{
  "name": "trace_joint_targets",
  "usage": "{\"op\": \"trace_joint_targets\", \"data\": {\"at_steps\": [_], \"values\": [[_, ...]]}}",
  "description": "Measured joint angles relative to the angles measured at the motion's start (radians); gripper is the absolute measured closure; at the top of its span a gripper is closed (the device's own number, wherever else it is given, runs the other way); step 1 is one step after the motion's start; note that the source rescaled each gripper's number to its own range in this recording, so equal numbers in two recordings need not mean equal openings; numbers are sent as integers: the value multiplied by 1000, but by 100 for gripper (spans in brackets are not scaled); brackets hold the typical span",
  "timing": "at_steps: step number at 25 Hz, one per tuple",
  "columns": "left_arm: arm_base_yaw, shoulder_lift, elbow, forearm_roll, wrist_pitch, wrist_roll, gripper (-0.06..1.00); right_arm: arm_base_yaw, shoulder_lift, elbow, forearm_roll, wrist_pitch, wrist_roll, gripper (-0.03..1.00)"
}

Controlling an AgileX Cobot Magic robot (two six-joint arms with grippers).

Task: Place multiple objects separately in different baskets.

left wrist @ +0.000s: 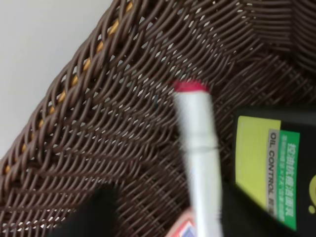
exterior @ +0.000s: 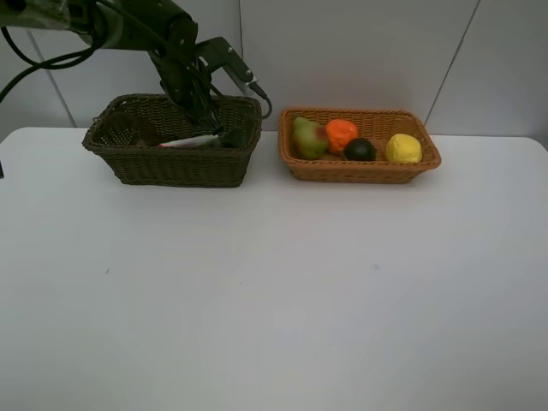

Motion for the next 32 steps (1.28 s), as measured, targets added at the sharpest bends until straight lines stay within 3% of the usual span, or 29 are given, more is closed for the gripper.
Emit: {"op": "trace_joint_targets", "data": {"at_steps": [2,5,20,32], "values": [[0,0,0,18,0,1,8,0,0,0,0,0,0,-3],[0,0,0,33,16,1,2,0,0,0,0,0,0,-3],[0,0,0,37,55,3,2,0,0,0,1,0,0,-3],[0,-61,-1,141,201,-84,2,0,0,0,1,0,0,-3]]}}
